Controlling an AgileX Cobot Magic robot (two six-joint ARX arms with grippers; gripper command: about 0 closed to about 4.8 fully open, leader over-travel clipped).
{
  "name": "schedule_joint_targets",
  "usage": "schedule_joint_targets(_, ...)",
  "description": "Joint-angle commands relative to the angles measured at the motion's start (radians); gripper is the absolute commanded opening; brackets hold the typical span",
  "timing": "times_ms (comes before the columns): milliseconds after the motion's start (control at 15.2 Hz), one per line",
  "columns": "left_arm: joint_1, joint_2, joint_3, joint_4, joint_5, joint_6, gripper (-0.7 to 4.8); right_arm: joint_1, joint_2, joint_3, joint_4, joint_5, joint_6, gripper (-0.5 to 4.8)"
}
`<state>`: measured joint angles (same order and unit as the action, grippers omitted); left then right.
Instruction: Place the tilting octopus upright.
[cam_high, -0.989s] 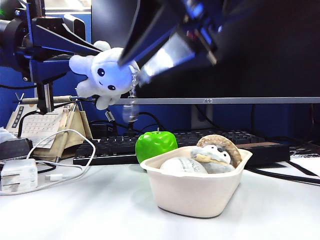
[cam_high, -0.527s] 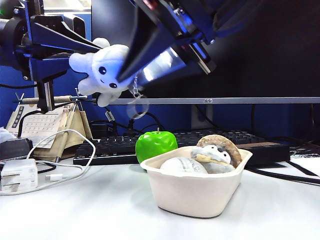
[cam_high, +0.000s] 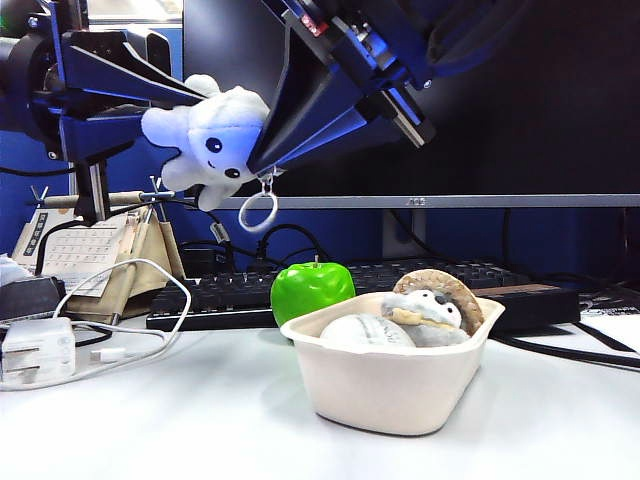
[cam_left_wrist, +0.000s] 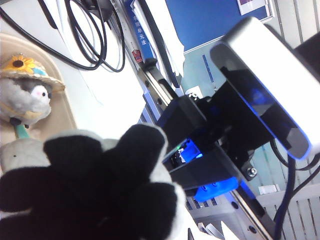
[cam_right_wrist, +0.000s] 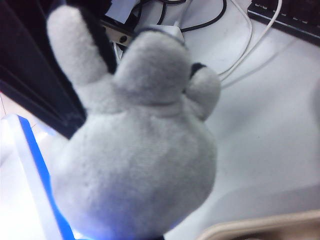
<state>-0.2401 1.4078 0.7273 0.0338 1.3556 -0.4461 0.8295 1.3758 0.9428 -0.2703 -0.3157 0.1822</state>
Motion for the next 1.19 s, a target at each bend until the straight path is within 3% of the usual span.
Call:
schedule_joint_targets(66, 0.0, -0.003, 0.006, 0.008, -0.035, 0.001, -0.05, -0.001, -0.005, 0.007, -0.014, -0.001, -0.003, -0.03)
schedule_joint_targets(462, 0.0, -0.003, 0.006, 0.006, -0.036, 0.001, -0.04, 0.0, -0.01, 0.007, -0.1, 0.0, -0.003, -0.03)
schedule_joint_targets(593, 0.0, -0.003, 0.006, 0.004, -0.107, 0.001, 0.1, 0.0, -0.034, 0.008, -0.1, 0.003, -0.003, -0.03)
schedule_joint_targets(725, 0.0, -0.003, 0.006, 0.006, -0.15, 0.001, 1.71, 0.0, -0.068, 0.008, -0.1, 0.003, -0.003, -0.03)
schedule_joint_targets(857, 0.0, -0.003, 0.006, 0.006, -0.148, 0.001, 2.0, 0.0, -0.088, 0.008, -0.1, 0.002, -0.003, -0.03)
schedule_joint_targets(1055, 0.0, -0.003, 0.006, -0.002, -0.14, 0.0, 3.5, -0.001, -0.093, 0.008, -0.103, 0.038, -0.003, -0.03)
schedule_joint_targets(1187, 0.0, -0.003, 0.006, -0.001, -0.111, 0.0, 3.5, -0.001, -0.093, 0.008, -0.132, 0.096, -0.003, -0.03)
